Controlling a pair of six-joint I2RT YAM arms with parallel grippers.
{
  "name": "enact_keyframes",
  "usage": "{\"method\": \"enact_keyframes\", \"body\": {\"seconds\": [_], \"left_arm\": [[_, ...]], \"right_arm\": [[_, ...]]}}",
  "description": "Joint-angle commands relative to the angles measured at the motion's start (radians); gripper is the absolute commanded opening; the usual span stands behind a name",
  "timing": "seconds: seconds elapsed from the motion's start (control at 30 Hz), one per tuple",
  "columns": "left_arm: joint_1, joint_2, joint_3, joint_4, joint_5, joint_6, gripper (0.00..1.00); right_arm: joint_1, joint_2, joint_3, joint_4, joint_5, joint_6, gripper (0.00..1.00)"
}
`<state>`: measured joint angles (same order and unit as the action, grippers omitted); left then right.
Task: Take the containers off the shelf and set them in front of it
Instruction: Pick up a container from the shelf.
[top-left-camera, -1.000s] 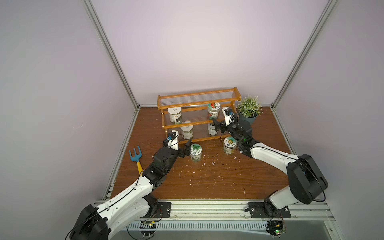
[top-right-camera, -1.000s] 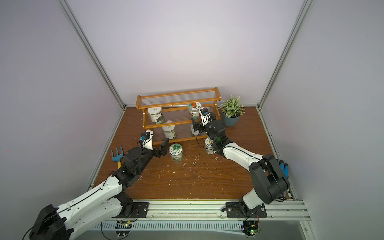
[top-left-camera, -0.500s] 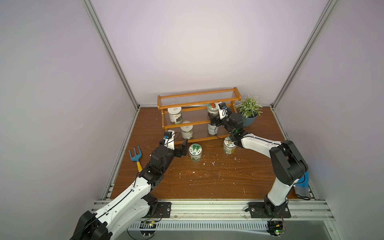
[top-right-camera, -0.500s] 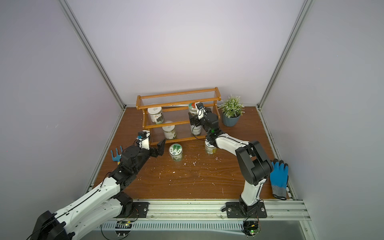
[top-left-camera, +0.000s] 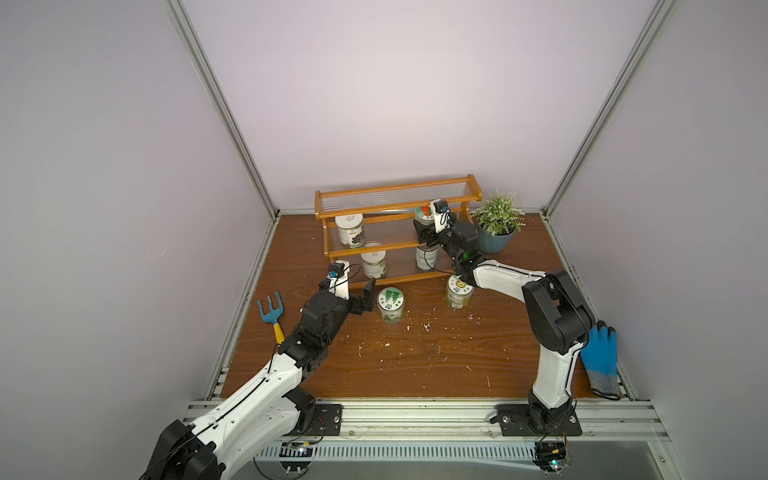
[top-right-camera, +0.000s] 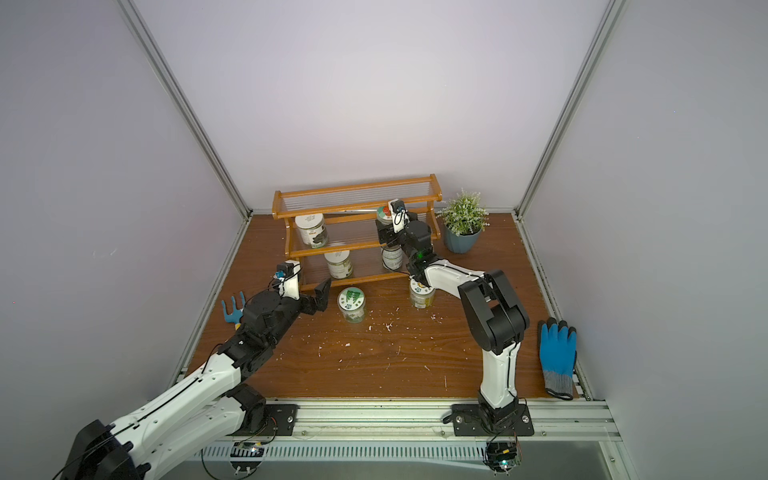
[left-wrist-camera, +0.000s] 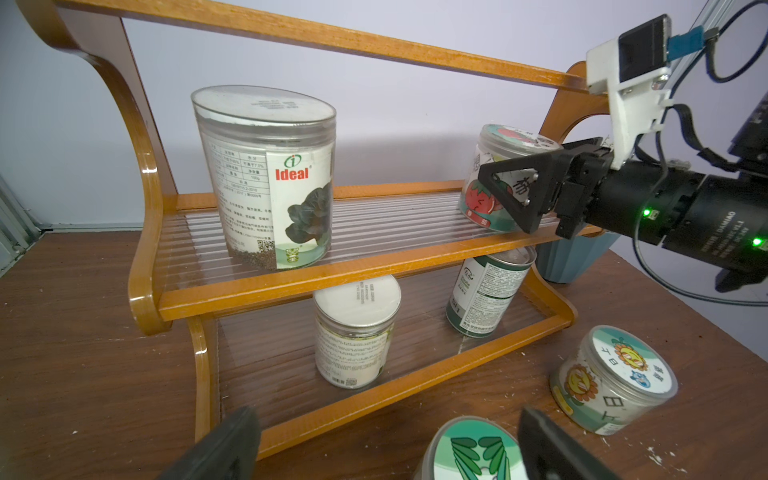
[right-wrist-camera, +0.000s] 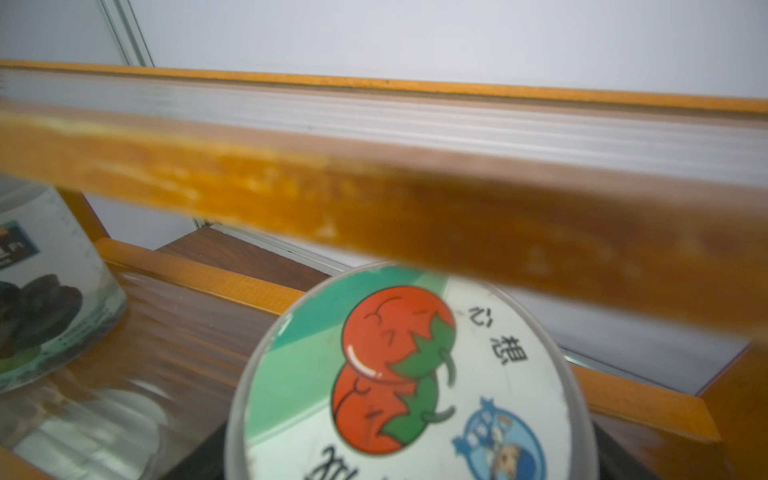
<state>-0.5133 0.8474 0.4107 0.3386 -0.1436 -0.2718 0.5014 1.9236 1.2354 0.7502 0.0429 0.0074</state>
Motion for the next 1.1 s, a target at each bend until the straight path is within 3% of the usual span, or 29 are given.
{"method": "enact_keyframes", "body": {"seconds": [0.0,0.2,0.77,1.07], "left_arm": [[0.014,0.001,0.031,-0.001,-0.008,0.0,1.0],[0.015,-0.001,0.031,-0.003,-0.01,-0.001,1.0],[0.015,0.008,0.046,-0.01,-0.008,-0.003,1.0],[0.015,0.04,0.057,-0.022,-0.008,-0.008,1.0]], "right_arm": [[-0.006,-0.029,0.015,0.075,-0.011,0.023,0.84],[-0.006,-0.048,0.005,0.076,-0.016,0.02,0.67],[-0.002,-0.291,-0.185,0.056,-0.064,0.065,0.64],[0.037,-0.59,-0.463,-0.003,-0.042,0.081,0.62]]}}
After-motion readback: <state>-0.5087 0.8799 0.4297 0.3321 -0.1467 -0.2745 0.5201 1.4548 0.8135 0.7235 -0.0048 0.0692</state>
